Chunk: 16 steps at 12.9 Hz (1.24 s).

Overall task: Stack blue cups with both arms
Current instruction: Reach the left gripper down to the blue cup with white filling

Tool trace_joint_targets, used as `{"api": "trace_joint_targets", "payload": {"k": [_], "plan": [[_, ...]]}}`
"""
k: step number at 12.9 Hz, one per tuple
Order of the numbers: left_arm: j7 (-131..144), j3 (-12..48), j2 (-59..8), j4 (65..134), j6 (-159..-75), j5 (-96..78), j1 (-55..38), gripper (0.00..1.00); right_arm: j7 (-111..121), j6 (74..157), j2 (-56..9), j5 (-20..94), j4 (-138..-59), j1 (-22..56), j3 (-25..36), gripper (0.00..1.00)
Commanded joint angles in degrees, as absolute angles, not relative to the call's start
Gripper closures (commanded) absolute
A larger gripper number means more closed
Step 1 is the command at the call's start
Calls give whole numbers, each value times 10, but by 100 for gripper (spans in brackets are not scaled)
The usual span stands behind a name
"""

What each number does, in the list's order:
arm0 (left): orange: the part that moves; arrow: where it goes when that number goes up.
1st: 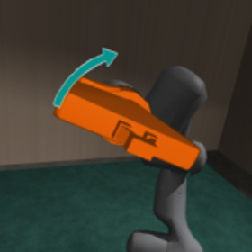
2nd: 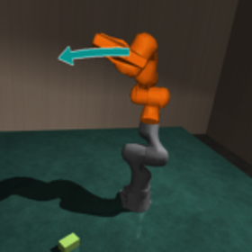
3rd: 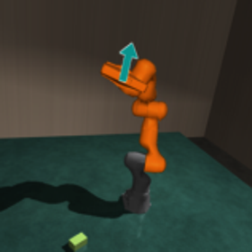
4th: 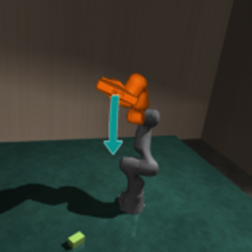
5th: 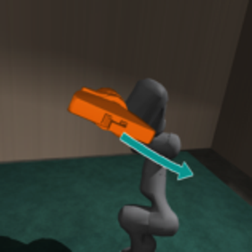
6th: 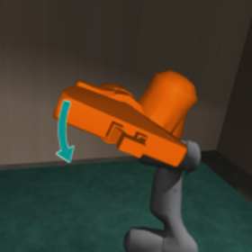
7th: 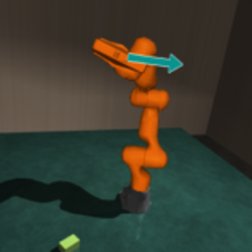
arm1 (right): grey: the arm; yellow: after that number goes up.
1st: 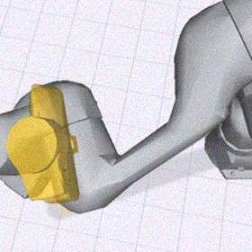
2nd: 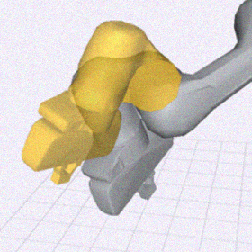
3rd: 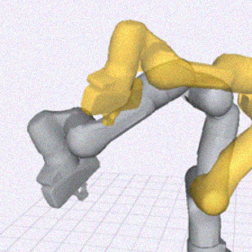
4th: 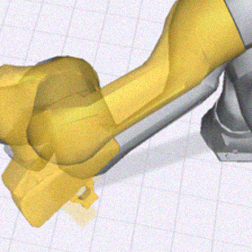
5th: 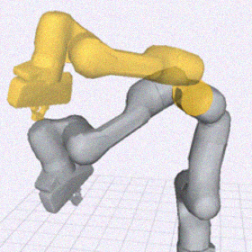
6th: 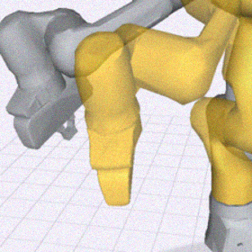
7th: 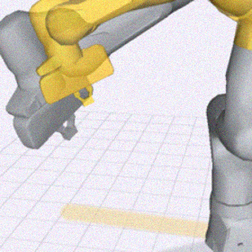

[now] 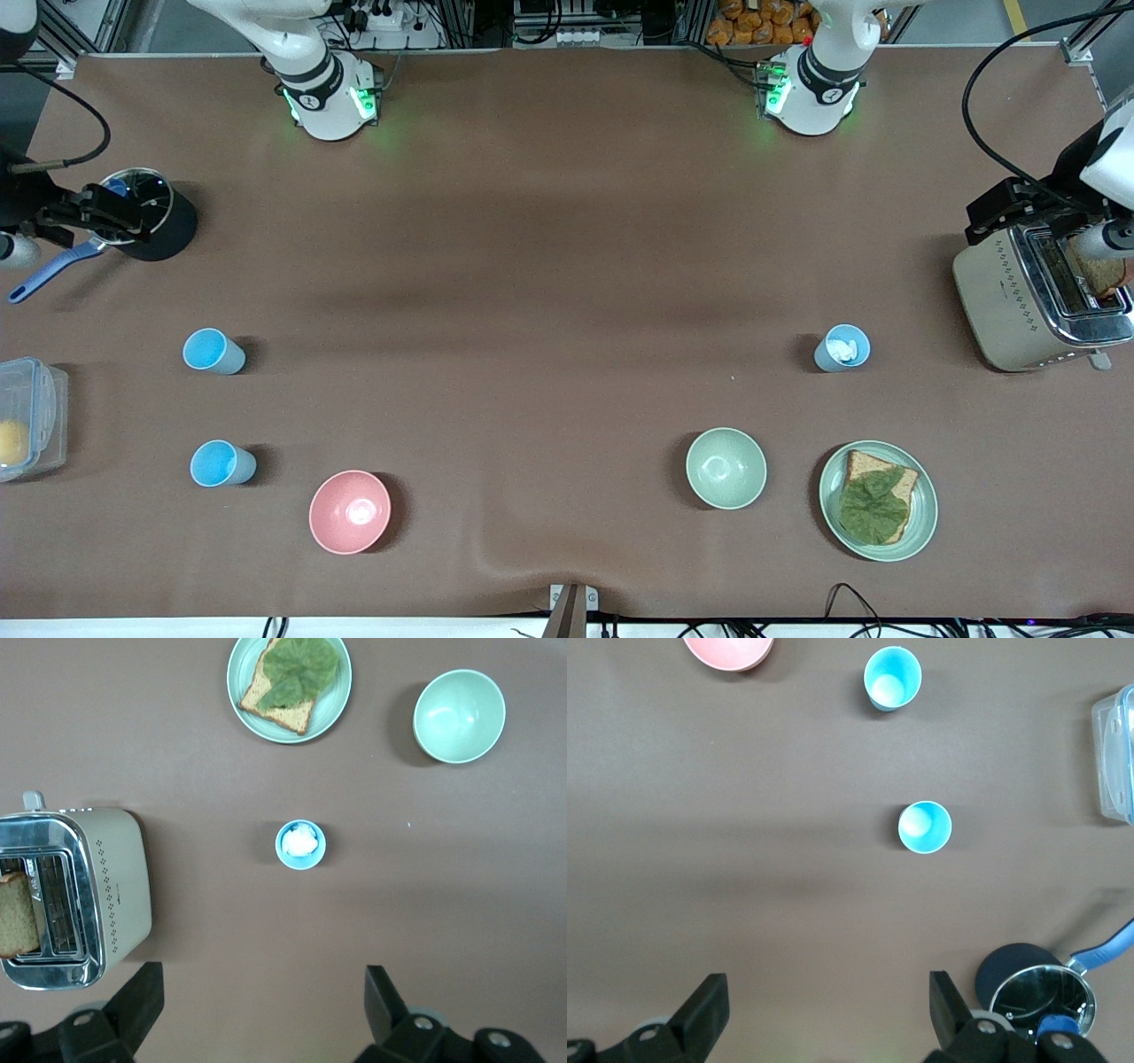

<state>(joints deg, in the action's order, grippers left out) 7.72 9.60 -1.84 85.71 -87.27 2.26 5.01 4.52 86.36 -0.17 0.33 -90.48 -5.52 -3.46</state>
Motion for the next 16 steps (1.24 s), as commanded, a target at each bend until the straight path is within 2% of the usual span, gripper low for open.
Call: {"api": "trace_joint_targets", "payload": {"k": [1, 7, 9, 13, 16], "plan": [[62, 95, -14, 860, -850, 12, 52, 0, 3, 844, 7, -4, -895, -73, -64, 0], [61, 95, -46, 867, -842, 13, 53, 0, 4, 836, 5, -3, -892, -73, -64, 0], [75, 94, -53, 894, -861, 21, 50, 0, 4, 828, 3, 1, -888, -73, -62, 0], [85, 95, -41, 1036, -1009, 24, 70, 0, 4, 809, -32, 5, -884, -73, -54, 0], [81, 97, -40, 1177, -1189, 26, 91, 0, 4, 807, -63, 5, -884, -87, -54, 0]]}}
